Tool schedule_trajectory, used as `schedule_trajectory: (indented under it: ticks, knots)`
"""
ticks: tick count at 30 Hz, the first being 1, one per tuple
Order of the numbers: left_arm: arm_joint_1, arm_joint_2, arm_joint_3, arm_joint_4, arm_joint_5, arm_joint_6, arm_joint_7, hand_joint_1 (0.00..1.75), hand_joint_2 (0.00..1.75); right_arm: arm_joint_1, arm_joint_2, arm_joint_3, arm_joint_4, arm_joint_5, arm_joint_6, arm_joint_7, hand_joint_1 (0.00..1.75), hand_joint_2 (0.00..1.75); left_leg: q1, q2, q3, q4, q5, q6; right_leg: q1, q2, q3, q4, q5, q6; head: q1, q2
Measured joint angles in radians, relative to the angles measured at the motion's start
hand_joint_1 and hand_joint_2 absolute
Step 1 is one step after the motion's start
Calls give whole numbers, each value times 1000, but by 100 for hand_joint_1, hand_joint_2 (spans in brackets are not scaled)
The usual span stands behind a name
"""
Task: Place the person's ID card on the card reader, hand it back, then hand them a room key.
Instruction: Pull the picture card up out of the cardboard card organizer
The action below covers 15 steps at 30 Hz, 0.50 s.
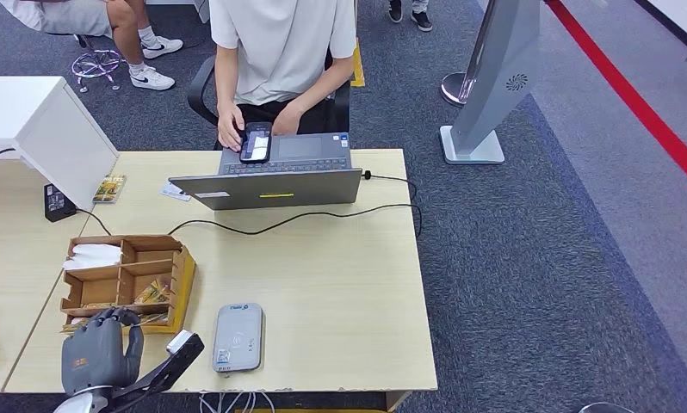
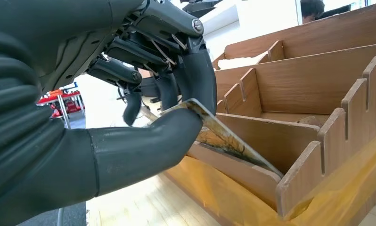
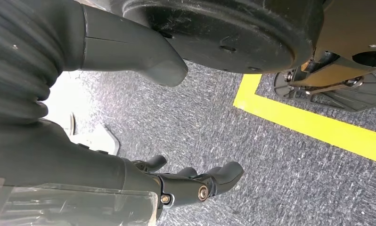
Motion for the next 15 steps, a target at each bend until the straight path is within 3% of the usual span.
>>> schedule_trajectory:
  ticks: [15]
  knots:
    - [-2,-22,15,0,0,-21,-1,175,175,3,8,-21,-25,19,26,1,0,175,0,0,1,0,0,0,0,0,1,0,0,0,0,0]
